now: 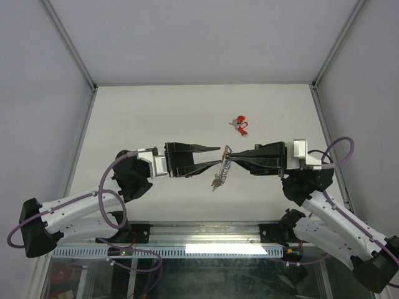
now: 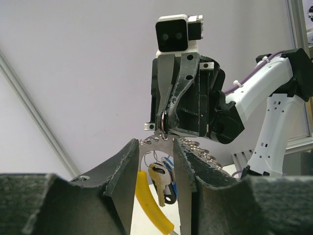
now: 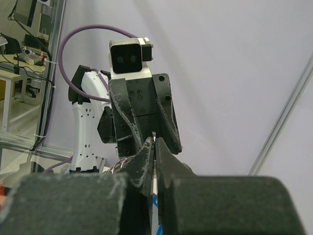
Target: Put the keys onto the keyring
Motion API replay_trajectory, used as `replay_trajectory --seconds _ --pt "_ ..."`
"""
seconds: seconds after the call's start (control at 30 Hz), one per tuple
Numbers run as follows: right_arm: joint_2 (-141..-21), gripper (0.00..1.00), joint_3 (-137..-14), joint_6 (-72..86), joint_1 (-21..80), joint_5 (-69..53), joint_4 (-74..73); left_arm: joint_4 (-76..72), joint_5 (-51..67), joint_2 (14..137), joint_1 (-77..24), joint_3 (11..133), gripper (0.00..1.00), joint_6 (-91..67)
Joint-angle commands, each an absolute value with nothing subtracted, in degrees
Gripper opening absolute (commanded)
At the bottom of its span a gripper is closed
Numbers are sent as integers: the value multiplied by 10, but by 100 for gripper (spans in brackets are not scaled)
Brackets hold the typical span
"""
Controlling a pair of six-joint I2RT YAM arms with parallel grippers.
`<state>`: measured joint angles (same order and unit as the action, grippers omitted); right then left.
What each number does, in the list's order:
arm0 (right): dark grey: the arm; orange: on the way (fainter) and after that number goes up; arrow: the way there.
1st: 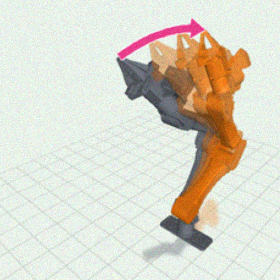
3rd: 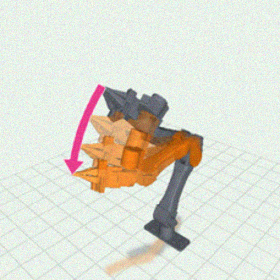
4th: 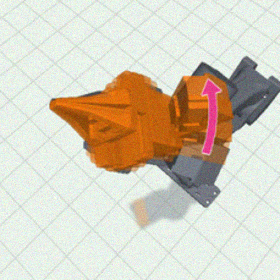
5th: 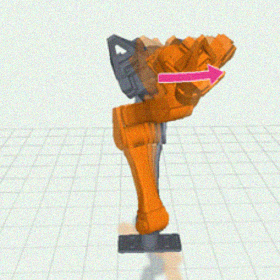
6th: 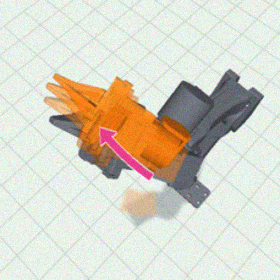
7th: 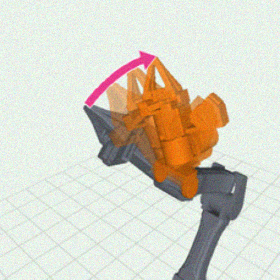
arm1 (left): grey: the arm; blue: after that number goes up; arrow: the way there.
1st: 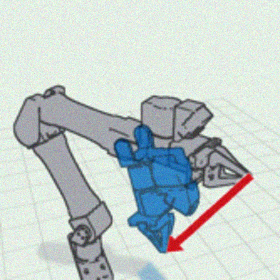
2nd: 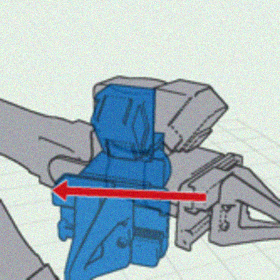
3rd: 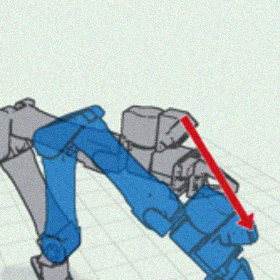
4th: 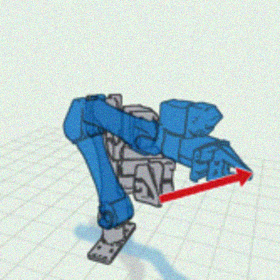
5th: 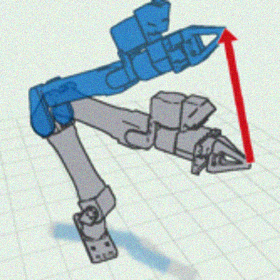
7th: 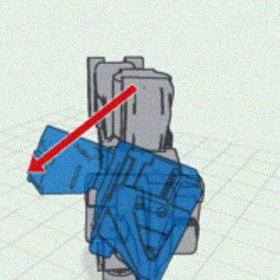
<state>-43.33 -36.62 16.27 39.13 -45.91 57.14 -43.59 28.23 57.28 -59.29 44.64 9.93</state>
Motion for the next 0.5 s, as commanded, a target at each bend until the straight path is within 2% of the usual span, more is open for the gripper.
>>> replay_trajectory --seconds 0.0,0.2,0.47 --pt "-424 0 -391 152 391 -451 591 -436 288 554 -596 467 32 109" --pt "-425 0 -392 154 391 -455 589 -439 295 561 -596 469 26 106" --pt "-426 0 -391 153 391 -460 586 -472 315 584 -596 474 25 82"
